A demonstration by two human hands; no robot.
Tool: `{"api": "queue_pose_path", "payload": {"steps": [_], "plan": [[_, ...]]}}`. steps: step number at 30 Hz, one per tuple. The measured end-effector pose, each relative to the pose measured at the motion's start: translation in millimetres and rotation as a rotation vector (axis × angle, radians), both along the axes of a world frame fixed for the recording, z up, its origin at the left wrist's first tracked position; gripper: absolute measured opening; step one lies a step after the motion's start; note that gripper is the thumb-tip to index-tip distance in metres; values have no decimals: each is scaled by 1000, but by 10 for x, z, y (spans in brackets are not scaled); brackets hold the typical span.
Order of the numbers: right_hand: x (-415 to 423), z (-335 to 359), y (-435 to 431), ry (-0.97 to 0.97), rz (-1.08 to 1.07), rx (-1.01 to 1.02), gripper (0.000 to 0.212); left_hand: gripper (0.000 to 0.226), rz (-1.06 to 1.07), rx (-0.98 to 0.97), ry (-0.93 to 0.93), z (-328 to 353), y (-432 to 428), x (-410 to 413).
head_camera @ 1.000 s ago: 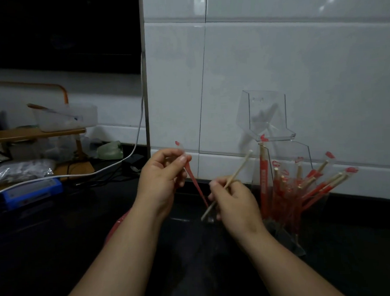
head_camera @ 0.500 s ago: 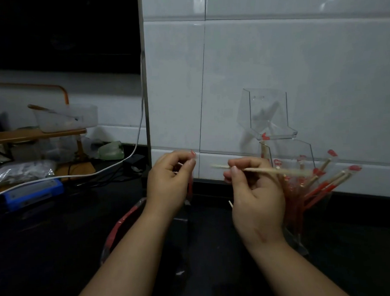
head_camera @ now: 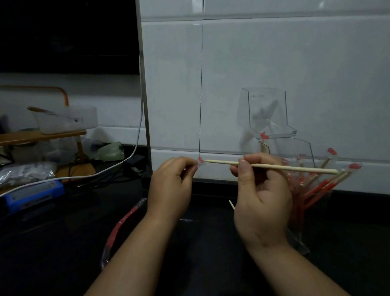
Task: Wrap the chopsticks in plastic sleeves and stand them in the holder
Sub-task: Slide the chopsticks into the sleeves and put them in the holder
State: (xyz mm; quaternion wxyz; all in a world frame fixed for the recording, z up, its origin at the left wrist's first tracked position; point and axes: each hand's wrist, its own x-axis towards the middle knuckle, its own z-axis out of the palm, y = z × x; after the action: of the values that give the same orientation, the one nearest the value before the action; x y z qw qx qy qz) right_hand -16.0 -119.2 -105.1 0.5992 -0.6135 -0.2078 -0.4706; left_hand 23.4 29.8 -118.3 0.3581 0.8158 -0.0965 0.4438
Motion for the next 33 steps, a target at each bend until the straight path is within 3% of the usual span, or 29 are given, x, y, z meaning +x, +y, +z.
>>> {"api": "queue_pose_path", "payload": {"steps": [7, 15, 33], "plan": [[-27, 29, 3, -76, 20, 2, 20, 7, 9, 44, -2, -14, 8, 46], [-15, 9, -2, -73, 63, 17, 20, 8, -5, 50, 14, -15, 5, 34], [25, -26, 8, 36, 23, -2, 4, 13, -43, 81, -26, -28, -8, 46]]}}
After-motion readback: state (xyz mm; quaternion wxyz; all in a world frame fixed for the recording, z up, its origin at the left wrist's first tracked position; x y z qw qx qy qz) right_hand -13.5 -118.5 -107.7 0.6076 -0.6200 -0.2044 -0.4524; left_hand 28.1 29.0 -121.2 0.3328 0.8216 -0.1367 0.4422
